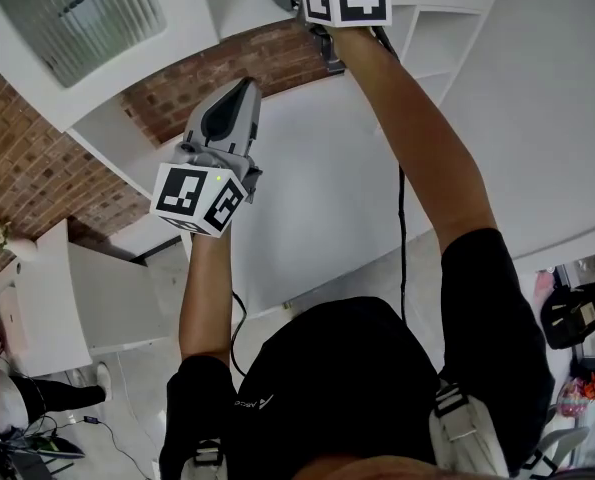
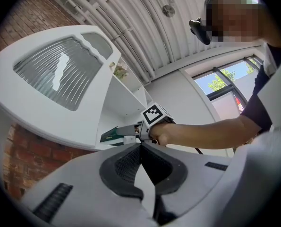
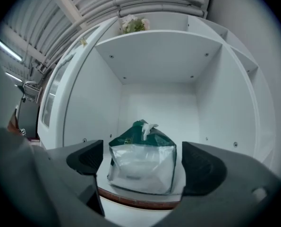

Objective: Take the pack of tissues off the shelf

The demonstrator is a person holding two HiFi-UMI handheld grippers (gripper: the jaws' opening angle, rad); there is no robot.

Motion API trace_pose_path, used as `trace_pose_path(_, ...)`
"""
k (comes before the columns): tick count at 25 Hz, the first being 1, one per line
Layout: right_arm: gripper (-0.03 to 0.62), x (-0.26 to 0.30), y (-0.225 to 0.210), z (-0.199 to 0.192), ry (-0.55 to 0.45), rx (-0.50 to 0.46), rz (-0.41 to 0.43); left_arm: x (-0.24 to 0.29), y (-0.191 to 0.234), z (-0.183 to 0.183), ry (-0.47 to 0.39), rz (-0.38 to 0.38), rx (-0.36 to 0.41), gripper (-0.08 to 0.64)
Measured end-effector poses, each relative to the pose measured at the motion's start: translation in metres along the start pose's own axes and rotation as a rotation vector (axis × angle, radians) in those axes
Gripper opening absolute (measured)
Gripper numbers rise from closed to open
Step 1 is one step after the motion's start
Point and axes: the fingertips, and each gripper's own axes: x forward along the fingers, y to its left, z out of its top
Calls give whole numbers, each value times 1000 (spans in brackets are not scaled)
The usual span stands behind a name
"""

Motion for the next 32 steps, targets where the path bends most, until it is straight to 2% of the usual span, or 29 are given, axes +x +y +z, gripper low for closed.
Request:
trace_pose_path(6,505,21,-1,-10,75,-21,-30,2,6,-6,5,3,-6,-2)
trace_pose_path(15,497,34,-4,-21,133,-78,-84,-5,15,-10,15,15,-16,-2)
trace_pose_path(16,492,33,-5,-21,132,-85,-88,-5,15,-10,17,14,-18,-2)
trace_pose_path(19,408,28,-6,-20,115,-103,-90,-4,11,-12,22,10,-21,-2)
trace_pose_path(22,355,23,-6,-20,86,-118,-81,-2,7,-14,30,3,-21,-2)
trace_pose_path(32,324,-10,-3,-12,-20,-98,-13,-1,-4,-9,34,7,-14,-2)
